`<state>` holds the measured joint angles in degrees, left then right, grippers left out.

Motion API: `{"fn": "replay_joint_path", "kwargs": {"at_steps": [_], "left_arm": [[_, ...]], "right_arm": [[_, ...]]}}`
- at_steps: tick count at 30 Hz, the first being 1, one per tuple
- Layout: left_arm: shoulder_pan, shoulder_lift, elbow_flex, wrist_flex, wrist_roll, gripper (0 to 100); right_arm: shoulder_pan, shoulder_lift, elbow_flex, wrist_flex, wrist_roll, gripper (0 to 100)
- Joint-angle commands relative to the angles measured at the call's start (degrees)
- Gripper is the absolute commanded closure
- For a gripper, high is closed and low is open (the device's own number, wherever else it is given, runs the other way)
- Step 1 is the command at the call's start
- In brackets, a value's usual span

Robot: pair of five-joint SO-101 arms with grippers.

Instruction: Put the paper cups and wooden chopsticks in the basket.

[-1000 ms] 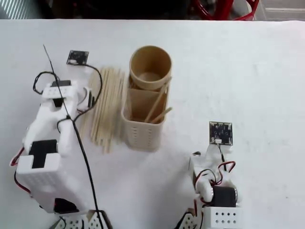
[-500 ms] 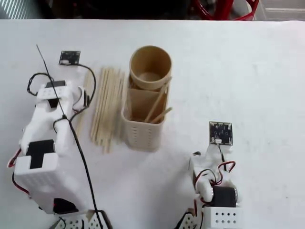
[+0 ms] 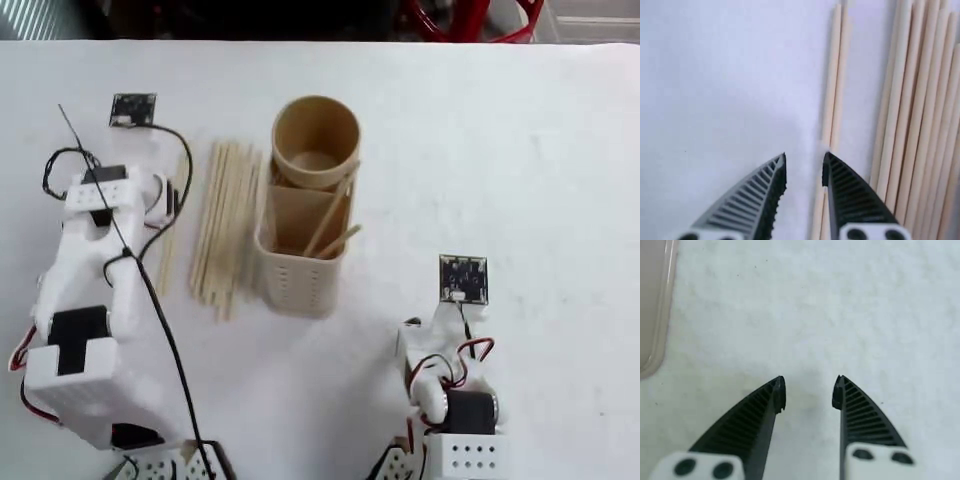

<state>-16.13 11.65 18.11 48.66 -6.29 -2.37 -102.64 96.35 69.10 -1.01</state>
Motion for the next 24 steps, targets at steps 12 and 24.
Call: {"fn": "replay_joint_path", "kwargs": {"at_steps": [12,24], "left_arm": [[3.12,-2.68,3.78,-4.66,-0.09,86],[2.86,-0.31,1.76,-3.96,-0.09,86]], "right_arm": [[-0.13,-0.4,0.53,0.4,0.44,83.9],[-0.22,-0.4,0.53,0.4,0.44,83.9]]}}
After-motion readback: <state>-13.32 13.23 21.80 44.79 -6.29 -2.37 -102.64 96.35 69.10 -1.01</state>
